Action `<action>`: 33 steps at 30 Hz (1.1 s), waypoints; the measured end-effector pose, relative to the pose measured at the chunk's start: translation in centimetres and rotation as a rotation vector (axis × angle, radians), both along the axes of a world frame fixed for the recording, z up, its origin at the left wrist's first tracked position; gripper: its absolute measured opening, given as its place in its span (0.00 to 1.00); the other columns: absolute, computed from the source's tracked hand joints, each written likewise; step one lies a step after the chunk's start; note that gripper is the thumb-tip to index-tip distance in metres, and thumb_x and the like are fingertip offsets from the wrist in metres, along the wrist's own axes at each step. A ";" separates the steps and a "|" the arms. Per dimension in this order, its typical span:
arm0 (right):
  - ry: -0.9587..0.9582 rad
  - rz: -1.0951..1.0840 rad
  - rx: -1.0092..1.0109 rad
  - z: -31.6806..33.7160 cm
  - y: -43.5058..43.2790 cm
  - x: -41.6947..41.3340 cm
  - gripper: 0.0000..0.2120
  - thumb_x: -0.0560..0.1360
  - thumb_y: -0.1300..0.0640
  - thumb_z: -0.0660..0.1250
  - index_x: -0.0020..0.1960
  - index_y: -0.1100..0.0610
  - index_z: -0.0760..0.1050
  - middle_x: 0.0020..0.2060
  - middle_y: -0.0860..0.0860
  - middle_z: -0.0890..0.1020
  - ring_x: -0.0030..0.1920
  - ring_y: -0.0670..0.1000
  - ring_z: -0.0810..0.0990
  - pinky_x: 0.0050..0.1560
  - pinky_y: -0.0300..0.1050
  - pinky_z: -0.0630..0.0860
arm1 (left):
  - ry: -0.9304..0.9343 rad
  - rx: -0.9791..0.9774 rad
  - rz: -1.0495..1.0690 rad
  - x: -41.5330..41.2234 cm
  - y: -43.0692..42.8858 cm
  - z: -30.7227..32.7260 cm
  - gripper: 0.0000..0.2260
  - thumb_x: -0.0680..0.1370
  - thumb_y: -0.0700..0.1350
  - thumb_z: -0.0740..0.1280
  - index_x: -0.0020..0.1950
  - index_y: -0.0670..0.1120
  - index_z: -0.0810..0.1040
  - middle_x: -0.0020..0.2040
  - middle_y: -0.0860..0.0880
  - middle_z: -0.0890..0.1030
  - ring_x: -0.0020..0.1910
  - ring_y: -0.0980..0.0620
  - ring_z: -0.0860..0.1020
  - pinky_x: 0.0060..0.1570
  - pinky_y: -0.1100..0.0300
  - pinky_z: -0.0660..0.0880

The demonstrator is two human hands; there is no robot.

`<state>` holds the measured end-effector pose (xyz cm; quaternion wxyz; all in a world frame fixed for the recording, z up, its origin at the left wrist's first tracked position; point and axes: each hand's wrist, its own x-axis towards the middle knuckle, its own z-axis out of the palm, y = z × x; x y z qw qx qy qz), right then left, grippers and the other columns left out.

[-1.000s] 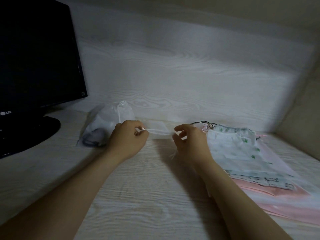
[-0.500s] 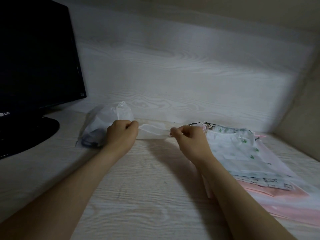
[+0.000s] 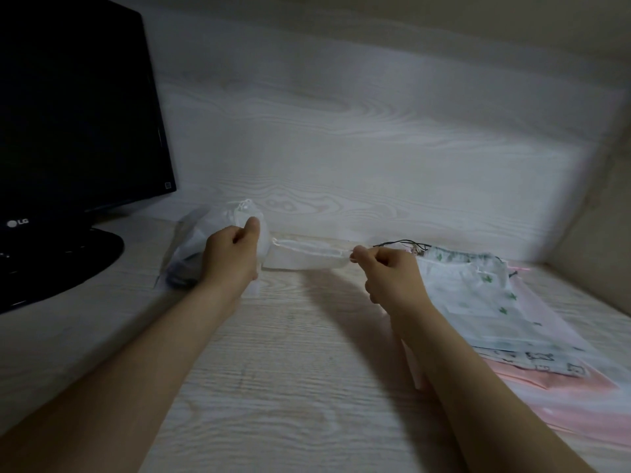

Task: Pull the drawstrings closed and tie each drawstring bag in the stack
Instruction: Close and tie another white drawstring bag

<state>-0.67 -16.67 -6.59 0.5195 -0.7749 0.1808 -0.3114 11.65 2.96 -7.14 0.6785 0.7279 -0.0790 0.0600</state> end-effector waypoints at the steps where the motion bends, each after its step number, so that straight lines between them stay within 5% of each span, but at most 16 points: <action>1: 0.006 0.001 0.025 -0.1 0.0 0.1 0.13 0.80 0.56 0.68 0.42 0.63 0.83 0.20 0.40 0.72 0.24 0.40 0.71 0.34 0.40 0.67 | 0.060 -0.083 -0.016 0.1 -0.1 0.1 0.21 0.85 0.58 0.62 0.41 0.44 0.75 0.36 0.47 0.77 0.32 0.51 0.76 0.41 0.52 0.80; 6: 0.058 -0.010 0.111 -0.4 0.0 0.4 0.11 0.79 0.60 0.66 0.39 0.60 0.80 0.23 0.52 0.69 0.26 0.53 0.68 0.30 0.43 0.65 | 0.257 -0.438 -0.054 0.3 -0.3 0.5 0.18 0.85 0.55 0.66 0.54 0.38 0.79 0.43 0.44 0.85 0.33 0.53 0.82 0.33 0.58 0.82; 10: 0.074 0.015 0.041 -0.3 0.4 0.3 0.09 0.80 0.62 0.64 0.45 0.61 0.82 0.24 0.56 0.77 0.25 0.55 0.74 0.28 0.45 0.73 | 0.310 -0.504 -0.098 0.2 0.3 0.5 0.15 0.83 0.56 0.69 0.53 0.43 0.80 0.47 0.49 0.89 0.38 0.57 0.86 0.39 0.60 0.81; 12: 0.098 0.019 0.005 -0.3 0.9 0.2 0.11 0.75 0.62 0.62 0.49 0.57 0.83 0.29 0.56 0.84 0.30 0.56 0.82 0.35 0.52 0.81 | 0.334 -0.533 -0.177 -0.1 0.3 0.7 0.16 0.84 0.57 0.67 0.51 0.44 0.78 0.48 0.49 0.89 0.38 0.58 0.85 0.37 0.61 0.81; 16: 0.098 0.071 0.081 0.0 1.4 0.1 0.09 0.77 0.61 0.62 0.49 0.57 0.81 0.37 0.57 0.86 0.33 0.55 0.82 0.36 0.50 0.77 | 0.336 -0.511 -0.234 -0.6 0.0 0.8 0.15 0.86 0.56 0.63 0.48 0.46 0.73 0.47 0.46 0.89 0.32 0.56 0.83 0.32 0.61 0.81; 21: 0.164 -0.012 -0.314 -0.2 0.8 -0.1 0.14 0.76 0.51 0.71 0.33 0.54 0.80 0.25 0.46 0.78 0.30 0.45 0.74 0.37 0.43 0.72 | 0.300 -0.516 -0.190 -0.7 -0.2 1.0 0.16 0.86 0.55 0.63 0.49 0.44 0.75 0.39 0.49 0.88 0.30 0.56 0.81 0.32 0.62 0.81; 27: 0.191 -0.162 -0.415 0.2 0.5 -0.4 0.10 0.79 0.52 0.70 0.42 0.55 0.84 0.32 0.47 0.82 0.35 0.46 0.78 0.36 0.39 0.69 | 0.286 -0.490 -0.076 -0.4 -0.2 1.0 0.18 0.85 0.58 0.64 0.46 0.45 0.77 0.38 0.51 0.84 0.33 0.56 0.78 0.35 0.60 0.79; 29: 0.162 -0.108 -0.271 0.2 0.4 -0.3 0.09 0.79 0.54 0.70 0.44 0.56 0.84 0.27 0.44 0.78 0.30 0.47 0.75 0.33 0.41 0.67 | 0.284 -0.498 -0.050 -0.4 -0.2 1.2 0.18 0.84 0.59 0.66 0.47 0.45 0.78 0.39 0.50 0.84 0.37 0.56 0.81 0.40 0.59 0.79; 33: -0.072 0.201 0.534 1.0 0.8 -0.4 0.08 0.82 0.61 0.66 0.57 0.63 0.80 0.25 0.47 0.62 0.24 0.46 0.60 0.24 0.38 0.57 | 0.325 -0.538 -0.087 -0.6 0.2 1.7 0.17 0.80 0.61 0.71 0.51 0.47 0.80 0.40 0.50 0.88 0.44 0.55 0.85 0.46 0.57 0.81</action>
